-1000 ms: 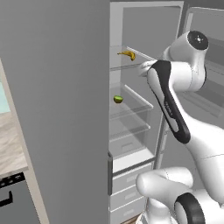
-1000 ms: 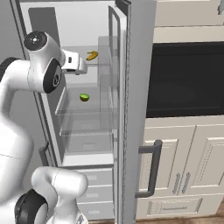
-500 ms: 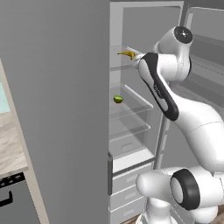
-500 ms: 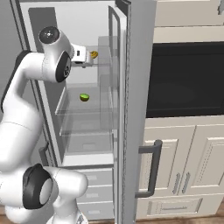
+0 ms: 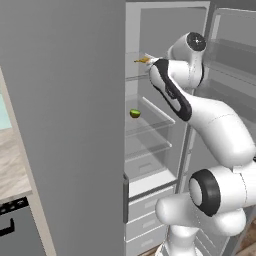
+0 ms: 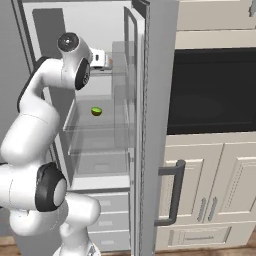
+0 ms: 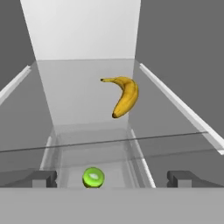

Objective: Retrieve the banana and kiwi from the fridge and place them into the bowl on the dining table.

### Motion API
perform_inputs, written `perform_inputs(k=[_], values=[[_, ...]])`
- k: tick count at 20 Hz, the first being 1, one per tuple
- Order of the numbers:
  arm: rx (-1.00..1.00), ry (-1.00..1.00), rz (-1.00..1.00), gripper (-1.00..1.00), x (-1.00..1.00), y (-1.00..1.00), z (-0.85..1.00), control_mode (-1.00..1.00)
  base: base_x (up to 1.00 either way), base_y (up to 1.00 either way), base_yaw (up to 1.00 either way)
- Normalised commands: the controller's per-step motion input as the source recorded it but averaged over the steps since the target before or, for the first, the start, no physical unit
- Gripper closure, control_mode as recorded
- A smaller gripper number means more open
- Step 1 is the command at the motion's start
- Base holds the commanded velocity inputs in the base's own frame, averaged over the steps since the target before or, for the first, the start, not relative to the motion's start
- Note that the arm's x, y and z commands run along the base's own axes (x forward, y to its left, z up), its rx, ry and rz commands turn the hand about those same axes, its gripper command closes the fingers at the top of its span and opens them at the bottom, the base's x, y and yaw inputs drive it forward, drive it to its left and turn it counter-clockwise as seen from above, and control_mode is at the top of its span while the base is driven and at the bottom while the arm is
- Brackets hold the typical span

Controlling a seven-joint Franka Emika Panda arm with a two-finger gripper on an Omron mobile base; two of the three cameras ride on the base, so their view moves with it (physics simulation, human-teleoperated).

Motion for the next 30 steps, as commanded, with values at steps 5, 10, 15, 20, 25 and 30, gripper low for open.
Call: perform_inputs(k=[5,10,15,20,25,30], values=[[0.0,-0.02,0.0,-1.0,0.6,0.0,-0.03,-1.0,0.0,0.0,0.0],[0.0,0.04,0.0,-1.0,0.59,0.0,0.0,-1.0,0.0,0.0,0.0],[0.0,0.1,0.0,-1.0,0.63,0.0,0.0,-1.0,0.0,0.0,0.0],[0.0,0.09,-0.02,-1.0,0.55,0.0,-0.03,-1.0,0.0,0.0,0.0],[0.0,0.0,-0.02,-1.0,0.47,0.0,-0.28,-1.0,0.0,0.0,0.0],[0.0,0.0,-0.01,-1.0,0.37,0.0,-0.36,-1.0,0.0,0.0,0.0]])
